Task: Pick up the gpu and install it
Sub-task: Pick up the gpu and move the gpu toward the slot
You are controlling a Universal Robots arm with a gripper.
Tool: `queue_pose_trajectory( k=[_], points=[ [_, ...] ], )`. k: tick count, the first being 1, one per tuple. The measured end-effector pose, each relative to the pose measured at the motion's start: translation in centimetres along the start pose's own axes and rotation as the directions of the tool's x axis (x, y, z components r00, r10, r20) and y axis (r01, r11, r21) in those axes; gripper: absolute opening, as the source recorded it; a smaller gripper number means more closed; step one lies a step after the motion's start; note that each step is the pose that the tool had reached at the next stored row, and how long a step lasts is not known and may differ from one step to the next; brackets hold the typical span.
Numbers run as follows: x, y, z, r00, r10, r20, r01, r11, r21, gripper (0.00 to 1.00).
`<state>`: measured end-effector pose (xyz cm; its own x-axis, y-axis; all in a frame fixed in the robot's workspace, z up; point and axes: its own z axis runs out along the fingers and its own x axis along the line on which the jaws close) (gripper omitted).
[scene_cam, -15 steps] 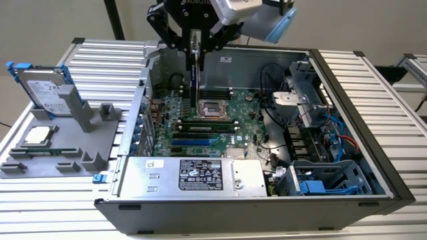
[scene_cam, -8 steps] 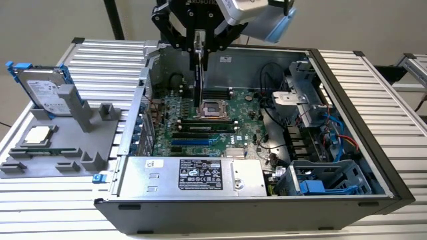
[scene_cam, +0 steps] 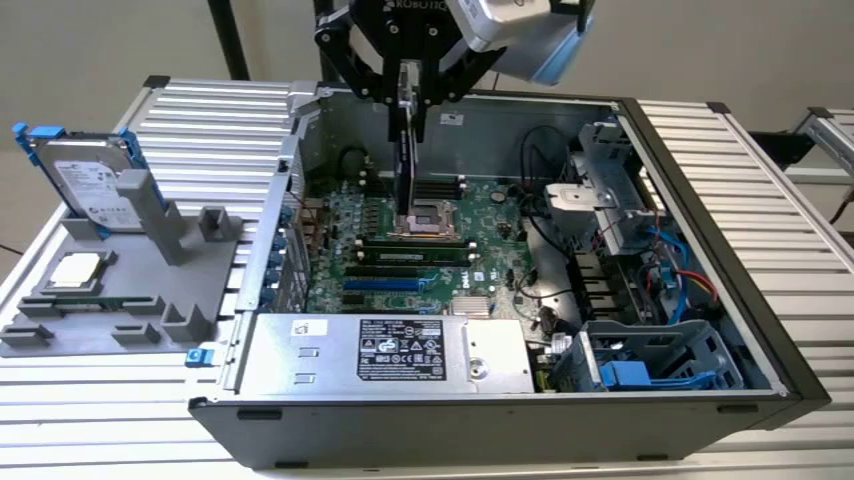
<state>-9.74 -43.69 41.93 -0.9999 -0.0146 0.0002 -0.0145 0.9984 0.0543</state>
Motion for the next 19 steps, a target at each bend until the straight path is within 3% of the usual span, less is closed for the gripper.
queue_pose_trajectory(
  k=[19],
  points=[
    [-1.09, -0.02, 0.00, 1.0000, 0.000, -0.0010, 0.000, 1.0000, -0.0001, 0.00]
  ],
)
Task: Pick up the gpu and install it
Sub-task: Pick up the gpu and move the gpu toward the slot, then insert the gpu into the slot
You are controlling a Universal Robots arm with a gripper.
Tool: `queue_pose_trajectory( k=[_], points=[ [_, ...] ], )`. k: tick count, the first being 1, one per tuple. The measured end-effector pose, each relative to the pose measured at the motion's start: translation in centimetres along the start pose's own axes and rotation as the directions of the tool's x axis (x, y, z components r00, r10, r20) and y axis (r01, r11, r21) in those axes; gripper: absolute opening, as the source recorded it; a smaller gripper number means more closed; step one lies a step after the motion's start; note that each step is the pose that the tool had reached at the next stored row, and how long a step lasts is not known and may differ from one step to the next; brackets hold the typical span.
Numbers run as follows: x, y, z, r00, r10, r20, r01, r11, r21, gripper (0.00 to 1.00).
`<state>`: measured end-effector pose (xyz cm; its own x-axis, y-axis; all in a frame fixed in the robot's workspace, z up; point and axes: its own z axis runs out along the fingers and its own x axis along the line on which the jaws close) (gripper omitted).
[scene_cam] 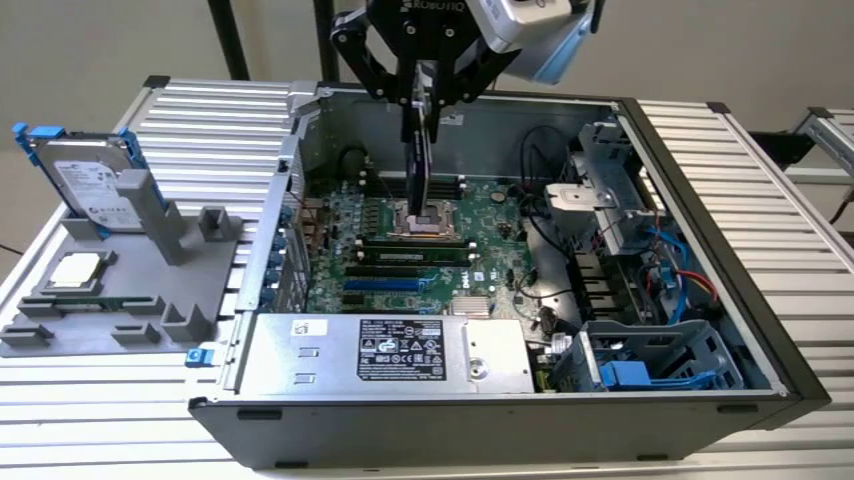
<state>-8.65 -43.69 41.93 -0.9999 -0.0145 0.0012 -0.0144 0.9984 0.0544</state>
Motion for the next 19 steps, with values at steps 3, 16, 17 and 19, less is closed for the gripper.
queue_pose_trajectory(
  k=[3, 16, 17, 19],
  points=[
    [-0.07, 0.00, 0.00, 1.0000, 0.000, 0.0000, 0.000, 1.0000, 0.0000, 0.00],
    [-0.11, 0.00, 0.00, 1.0000, 0.000, 0.0000, 0.000, 1.0000, -0.0001, 0.00],
    [-0.14, 0.00, 0.00, 1.0000, 0.000, 0.0000, 0.000, 1.0000, 0.0000, 0.00],
    [-0.17, 0.00, 0.00, 1.0000, -0.002, -0.0001, 0.002, 1.0000, 0.0000, 0.00]
  ],
)
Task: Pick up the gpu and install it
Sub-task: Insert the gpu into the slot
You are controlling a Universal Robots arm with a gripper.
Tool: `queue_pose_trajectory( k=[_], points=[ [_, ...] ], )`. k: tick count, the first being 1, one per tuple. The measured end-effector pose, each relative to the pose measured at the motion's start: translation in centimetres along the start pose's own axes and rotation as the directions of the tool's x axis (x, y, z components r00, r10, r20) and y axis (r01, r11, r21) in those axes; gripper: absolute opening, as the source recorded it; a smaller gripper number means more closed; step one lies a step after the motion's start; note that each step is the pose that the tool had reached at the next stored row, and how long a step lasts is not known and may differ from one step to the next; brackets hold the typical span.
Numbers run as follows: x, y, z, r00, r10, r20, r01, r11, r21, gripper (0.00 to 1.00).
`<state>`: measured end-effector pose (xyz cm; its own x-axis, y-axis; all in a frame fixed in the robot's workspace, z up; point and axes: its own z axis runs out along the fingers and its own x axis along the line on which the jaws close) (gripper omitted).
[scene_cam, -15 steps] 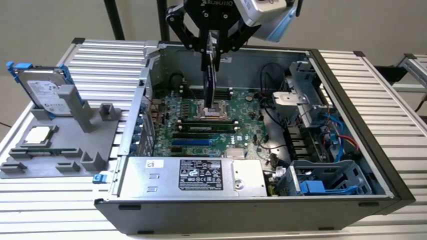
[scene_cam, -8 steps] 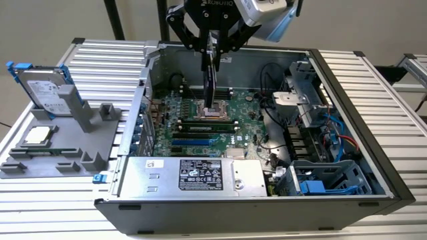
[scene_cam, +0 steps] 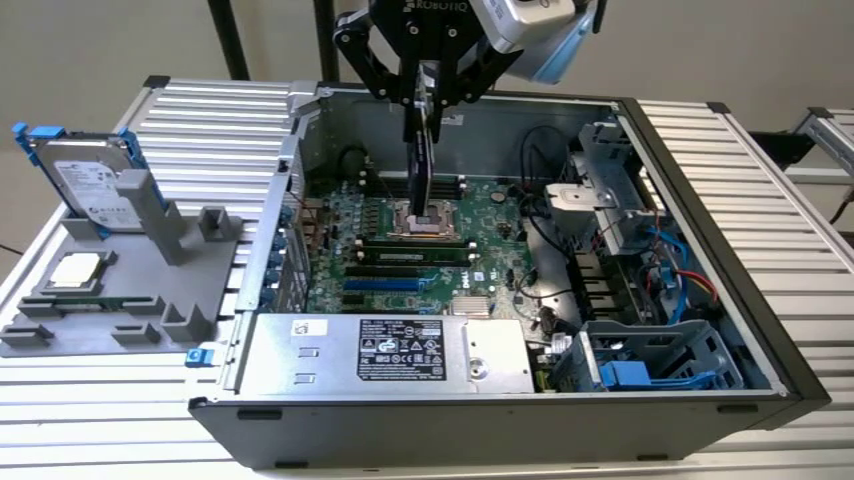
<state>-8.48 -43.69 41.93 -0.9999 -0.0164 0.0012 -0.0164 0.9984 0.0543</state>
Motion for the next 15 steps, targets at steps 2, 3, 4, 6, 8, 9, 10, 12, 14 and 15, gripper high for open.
queue_pose_trajectory(
  k=[2, 3, 4, 6, 8, 9, 10, 12, 14, 15],
  points=[
    [0.00, 0.00, 0.00, 1.0000, -0.001, 0.0000, 0.001, 1.0000, -0.0001, 0.00],
    [0.00, 0.00, 0.00, 1.0000, -0.001, -0.0001, 0.001, 1.0000, -0.0001, 0.00],
    [0.00, 0.00, 0.00, 1.0000, -0.002, -0.0001, 0.002, 1.0000, -0.0001, 0.00],
    [0.00, 0.00, 0.00, 1.0000, -0.003, -0.0001, 0.003, 1.0000, -0.0001, 0.00],
    [0.00, 0.00, 0.00, 1.0000, -0.004, -0.0002, 0.004, 1.0000, -0.0001, 0.00],
    [0.00, 0.00, 0.00, 1.0000, -0.005, -0.0002, 0.005, 1.0000, -0.0001, 0.00],
    [0.00, 0.00, 0.00, 1.0000, -0.005, -0.0003, 0.005, 1.0000, -0.0001, 0.00],
    [0.00, 0.00, 0.00, 1.0000, -0.006, -0.0004, 0.006, 1.0000, -0.0001, 0.00],
    [0.00, 0.00, 0.00, 1.0000, -0.007, -0.0004, 0.007, 1.0000, 0.0000, 0.00],
    [0.00, 0.00, 0.00, 1.0000, -0.008, -0.0004, 0.008, 1.0000, 0.0000, 0.00]
  ],
)
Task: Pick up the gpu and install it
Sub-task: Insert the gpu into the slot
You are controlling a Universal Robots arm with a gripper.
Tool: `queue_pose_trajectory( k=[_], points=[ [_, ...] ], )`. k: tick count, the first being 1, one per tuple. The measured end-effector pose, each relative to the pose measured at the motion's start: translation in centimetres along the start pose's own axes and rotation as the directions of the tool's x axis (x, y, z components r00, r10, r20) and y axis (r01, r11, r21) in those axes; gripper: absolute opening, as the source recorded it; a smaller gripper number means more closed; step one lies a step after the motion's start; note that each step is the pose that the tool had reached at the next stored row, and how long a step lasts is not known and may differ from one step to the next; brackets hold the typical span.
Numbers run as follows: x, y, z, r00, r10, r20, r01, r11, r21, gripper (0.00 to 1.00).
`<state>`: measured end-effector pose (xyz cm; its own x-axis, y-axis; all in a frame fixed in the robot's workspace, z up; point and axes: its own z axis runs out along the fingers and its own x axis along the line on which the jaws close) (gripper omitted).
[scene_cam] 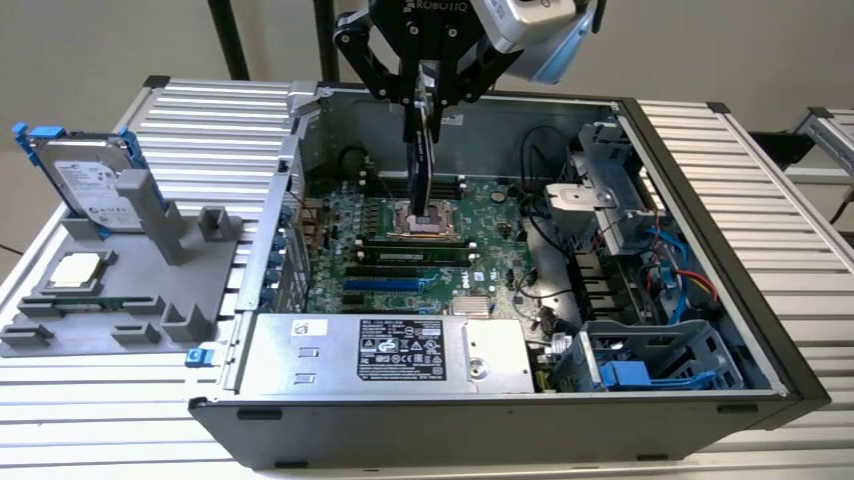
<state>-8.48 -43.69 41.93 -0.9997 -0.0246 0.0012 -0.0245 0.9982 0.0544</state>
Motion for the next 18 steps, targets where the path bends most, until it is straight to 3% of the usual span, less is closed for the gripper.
queue_pose_trajectory(
  k=[18],
  points=[
    [0.00, 0.00, 0.00, 0.9998, -0.017, -0.0010, 0.017, 0.9998, 0.0000, 0.00]
  ],
)
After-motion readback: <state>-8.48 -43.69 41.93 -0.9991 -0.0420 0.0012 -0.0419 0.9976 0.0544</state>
